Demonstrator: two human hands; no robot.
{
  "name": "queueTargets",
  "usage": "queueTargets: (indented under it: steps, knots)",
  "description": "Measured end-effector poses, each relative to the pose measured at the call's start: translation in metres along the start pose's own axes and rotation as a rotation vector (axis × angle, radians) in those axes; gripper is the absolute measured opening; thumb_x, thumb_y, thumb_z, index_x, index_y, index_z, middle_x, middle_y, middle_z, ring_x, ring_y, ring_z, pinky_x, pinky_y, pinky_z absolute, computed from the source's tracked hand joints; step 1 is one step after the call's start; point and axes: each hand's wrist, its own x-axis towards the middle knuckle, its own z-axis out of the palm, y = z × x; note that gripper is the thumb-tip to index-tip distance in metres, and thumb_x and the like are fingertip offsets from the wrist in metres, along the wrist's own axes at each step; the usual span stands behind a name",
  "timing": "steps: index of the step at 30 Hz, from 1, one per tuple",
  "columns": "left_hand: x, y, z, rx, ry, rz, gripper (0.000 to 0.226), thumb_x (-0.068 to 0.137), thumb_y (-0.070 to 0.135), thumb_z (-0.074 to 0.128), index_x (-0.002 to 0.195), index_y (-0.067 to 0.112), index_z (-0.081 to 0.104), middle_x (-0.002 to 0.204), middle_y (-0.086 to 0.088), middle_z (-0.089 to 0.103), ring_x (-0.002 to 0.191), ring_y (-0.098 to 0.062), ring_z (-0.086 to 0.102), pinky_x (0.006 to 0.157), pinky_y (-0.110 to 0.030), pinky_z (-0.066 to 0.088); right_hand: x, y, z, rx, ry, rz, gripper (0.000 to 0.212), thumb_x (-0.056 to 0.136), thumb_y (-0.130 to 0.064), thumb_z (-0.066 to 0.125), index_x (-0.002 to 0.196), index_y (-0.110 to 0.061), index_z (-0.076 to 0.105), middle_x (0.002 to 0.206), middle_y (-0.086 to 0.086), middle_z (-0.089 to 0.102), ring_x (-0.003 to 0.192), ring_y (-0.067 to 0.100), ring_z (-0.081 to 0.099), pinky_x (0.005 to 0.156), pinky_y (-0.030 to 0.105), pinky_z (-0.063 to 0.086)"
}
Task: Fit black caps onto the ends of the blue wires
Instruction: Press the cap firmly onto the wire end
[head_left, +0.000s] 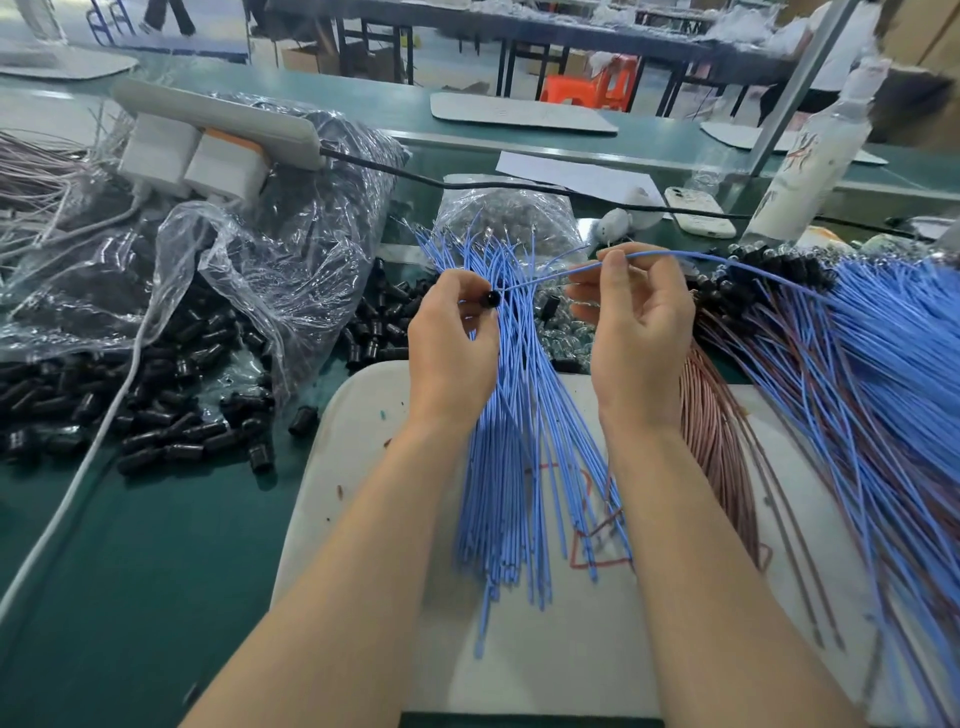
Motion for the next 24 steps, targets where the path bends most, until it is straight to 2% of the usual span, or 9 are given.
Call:
queueTargets:
  steps: [5,11,13,15,18,22,24]
  knots:
    - [-0.001,0.000,0.001,0.033,-0.024,0.024,0.021,0.088,-0.003,0.053,0.097,0.016,0.057,0.096,0.001,0.062,0.084,-0.007,0.057,0.076,-0.008,0.044,-0.002,-0.001,0.002,-0.130,-0.015,-0.093,0.018,0.097,-0.019,0.049,0.083,-0.029,0.051,0.074,-0.005,0.063,0.070,0.021,0.066,0.070,0.041,0.055]
    - [-0.001,0.000,0.003,0.096,-0.059,0.042,0.020,0.089,0.001,0.053,0.103,0.011,0.063,0.100,-0.004,0.064,0.089,-0.015,0.059,0.084,-0.024,0.048,-0.002,-0.002,0.001,-0.183,-0.012,-0.125,0.019,0.097,-0.021,0.049,0.083,-0.034,0.049,0.075,-0.006,0.062,0.071,0.023,0.066,0.070,0.047,0.054]
    - [-0.002,0.000,0.003,0.110,-0.072,0.061,0.020,0.089,0.002,0.054,0.104,0.012,0.064,0.101,-0.002,0.064,0.089,-0.013,0.058,0.083,-0.018,0.045,-0.001,-0.001,0.001,-0.167,-0.014,-0.113,0.019,0.097,-0.020,0.049,0.083,-0.032,0.049,0.075,-0.005,0.063,0.072,0.023,0.067,0.071,0.047,0.054]
    - [-0.002,0.001,0.003,0.160,-0.088,0.100,0.021,0.090,0.004,0.055,0.108,0.012,0.065,0.103,0.000,0.062,0.090,-0.009,0.055,0.081,-0.009,0.038,-0.001,0.000,0.001,-0.149,-0.027,-0.089,0.018,0.097,-0.020,0.049,0.083,-0.031,0.050,0.074,-0.005,0.063,0.070,0.021,0.066,0.071,0.046,0.055]
    - [-0.004,0.003,0.005,0.205,-0.116,0.184,0.023,0.091,0.005,0.056,0.111,0.010,0.066,0.104,-0.001,0.063,0.094,-0.010,0.053,0.080,-0.004,0.033,-0.001,0.002,0.002,-0.100,-0.054,0.010,0.016,0.096,-0.019,0.050,0.083,-0.027,0.054,0.074,-0.003,0.066,0.070,0.015,0.067,0.073,0.042,0.057]
    - [-0.007,0.008,0.005,0.195,-0.107,0.246,0.020,0.092,0.011,0.057,0.109,0.009,0.067,0.101,-0.002,0.065,0.096,-0.015,0.055,0.084,-0.016,0.036,0.001,0.006,0.003,-0.142,-0.131,0.126,0.019,0.094,-0.020,0.056,0.078,-0.029,0.060,0.079,-0.004,0.067,0.079,0.015,0.066,0.084,0.046,0.054]
    - [-0.008,0.011,0.004,0.171,-0.081,0.257,0.018,0.092,0.011,0.058,0.107,0.007,0.067,0.100,-0.003,0.066,0.093,-0.016,0.057,0.085,-0.020,0.039,0.000,0.007,0.005,-0.128,-0.205,0.186,0.019,0.093,-0.016,0.058,0.079,-0.028,0.062,0.081,-0.006,0.066,0.079,0.009,0.063,0.087,0.042,0.053]
